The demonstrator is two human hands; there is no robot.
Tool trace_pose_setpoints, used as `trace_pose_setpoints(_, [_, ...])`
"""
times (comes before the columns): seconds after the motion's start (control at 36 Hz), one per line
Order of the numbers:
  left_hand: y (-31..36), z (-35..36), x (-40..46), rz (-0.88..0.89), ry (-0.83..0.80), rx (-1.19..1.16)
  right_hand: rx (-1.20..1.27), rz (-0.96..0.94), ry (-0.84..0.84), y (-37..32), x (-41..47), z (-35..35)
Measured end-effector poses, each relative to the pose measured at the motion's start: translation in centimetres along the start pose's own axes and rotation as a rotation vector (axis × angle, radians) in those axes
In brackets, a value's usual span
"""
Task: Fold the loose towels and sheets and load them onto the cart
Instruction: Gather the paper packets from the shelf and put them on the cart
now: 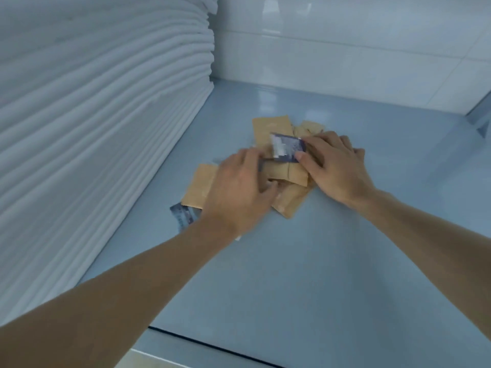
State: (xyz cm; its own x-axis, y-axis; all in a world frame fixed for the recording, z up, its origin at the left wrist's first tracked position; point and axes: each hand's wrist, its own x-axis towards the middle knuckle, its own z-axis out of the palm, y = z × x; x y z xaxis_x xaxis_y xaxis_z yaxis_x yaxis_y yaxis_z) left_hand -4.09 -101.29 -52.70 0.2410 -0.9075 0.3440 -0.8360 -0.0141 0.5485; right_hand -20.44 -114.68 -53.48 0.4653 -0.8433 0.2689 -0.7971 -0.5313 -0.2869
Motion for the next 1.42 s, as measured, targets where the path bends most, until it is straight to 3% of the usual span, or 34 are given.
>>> trace_pose_setpoints(0.11, [-2.1, -0.6, -1.0, -0.084, 0.017, 0.212, -0.086, -0.085, 0.027, 2.2, -3.9, -0.8])
trace_pose_setpoints(0.22, [-2.0, -0.2, -2.7, -0.003, -0.038, 0.312, -0.090, -0.073, 0.000, 2.9, -7.0, -1.8])
trace_pose_setpoints(0.44, [1.8, 1.0, -3.9, 0.149, -0.165, 0.257, -0.035, -0.071, -0.014, 3.0, -10.8, -3.9])
trace_pose_setpoints(0.56, [4.4, 2.3, -4.7, 0.235, -0.247, 0.193, 0.032, -0.010, 0.104, 2.6, -10.7, -5.3])
trace_pose_setpoints(0.69, [5.7, 0.9, -4.5, 0.259, -0.066, 0.096, 0.147, 0.091, 0.060, 0.9, -7.9, -5.7])
trace_pose_setpoints(0.78, [4.1, -0.9, -3.9, 0.126, 0.046, 0.072, 0.131, 0.036, -0.020, -0.6, -5.5, -5.1])
trace_pose_setpoints(0.92, [0.1, -2.1, -5.1, -0.090, 0.029, 0.043, 0.112, 0.017, -0.213, -4.4, -0.3, -3.2])
trace_pose_setpoints(1.03, [-1.2, -1.6, -6.2, -0.073, -0.022, 0.050, 0.017, -0.033, -0.377, -6.2, 0.5, -1.2])
trace_pose_setpoints(1.11, [-1.2, -1.3, -6.1, -0.032, -0.016, 0.116, -0.107, -0.120, -0.325, -5.6, -1.7, -0.5])
trace_pose_setpoints(1.25, [-0.7, -1.4, -6.1, -0.005, 0.056, 0.121, -0.086, -0.165, -0.276, -3.6, -5.3, -1.8])
trace_pose_setpoints(1.42, [-0.8, -1.5, -6.4, 0.078, 0.027, 0.231, -0.074, -0.160, -0.302, -2.0, -9.4, -4.4])
